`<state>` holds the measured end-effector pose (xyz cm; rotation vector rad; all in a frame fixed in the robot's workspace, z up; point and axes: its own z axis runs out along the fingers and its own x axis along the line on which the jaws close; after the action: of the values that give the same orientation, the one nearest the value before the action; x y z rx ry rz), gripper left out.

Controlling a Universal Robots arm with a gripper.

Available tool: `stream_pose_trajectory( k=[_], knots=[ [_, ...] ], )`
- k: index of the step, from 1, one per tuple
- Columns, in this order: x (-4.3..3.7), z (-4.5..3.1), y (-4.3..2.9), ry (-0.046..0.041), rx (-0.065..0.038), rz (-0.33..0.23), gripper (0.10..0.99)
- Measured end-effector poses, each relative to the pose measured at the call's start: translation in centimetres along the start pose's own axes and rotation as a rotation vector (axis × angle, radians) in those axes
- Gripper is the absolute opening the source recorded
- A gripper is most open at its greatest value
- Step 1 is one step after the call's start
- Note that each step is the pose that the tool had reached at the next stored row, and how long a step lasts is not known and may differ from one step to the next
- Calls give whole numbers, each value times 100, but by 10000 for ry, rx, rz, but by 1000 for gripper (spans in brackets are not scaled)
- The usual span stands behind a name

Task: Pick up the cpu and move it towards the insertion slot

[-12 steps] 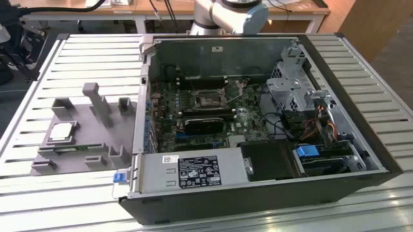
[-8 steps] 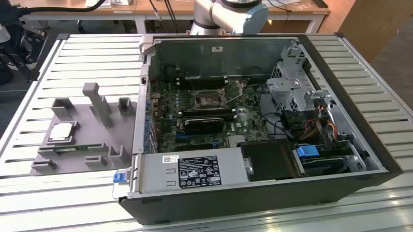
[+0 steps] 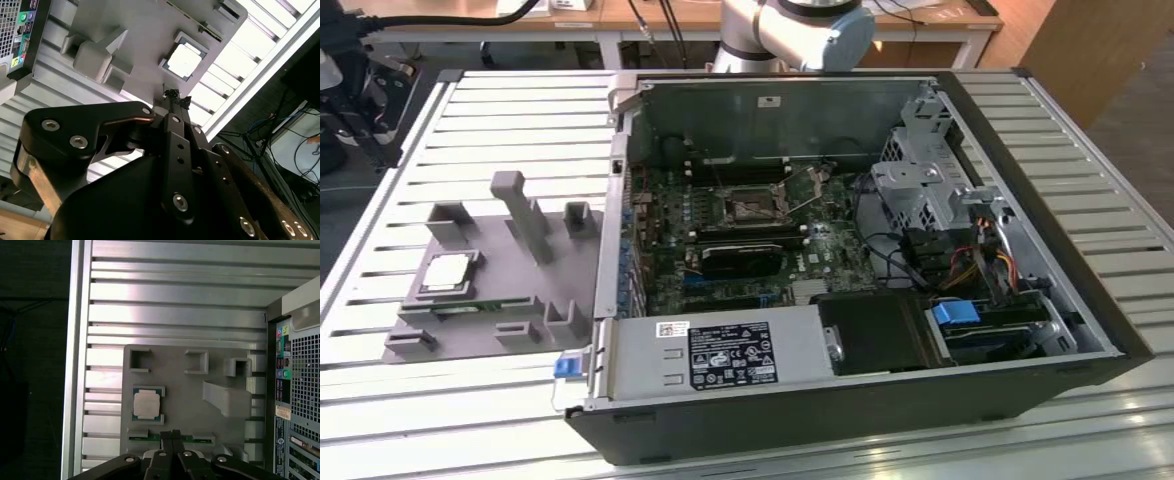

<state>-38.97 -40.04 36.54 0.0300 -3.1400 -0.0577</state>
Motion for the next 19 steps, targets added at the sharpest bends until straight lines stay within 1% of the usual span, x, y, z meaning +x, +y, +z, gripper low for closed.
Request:
stream_pose_trajectory(
  k=[19],
  knots=[
    [8, 215, -8, 0, 45, 0, 102]
  ],
)
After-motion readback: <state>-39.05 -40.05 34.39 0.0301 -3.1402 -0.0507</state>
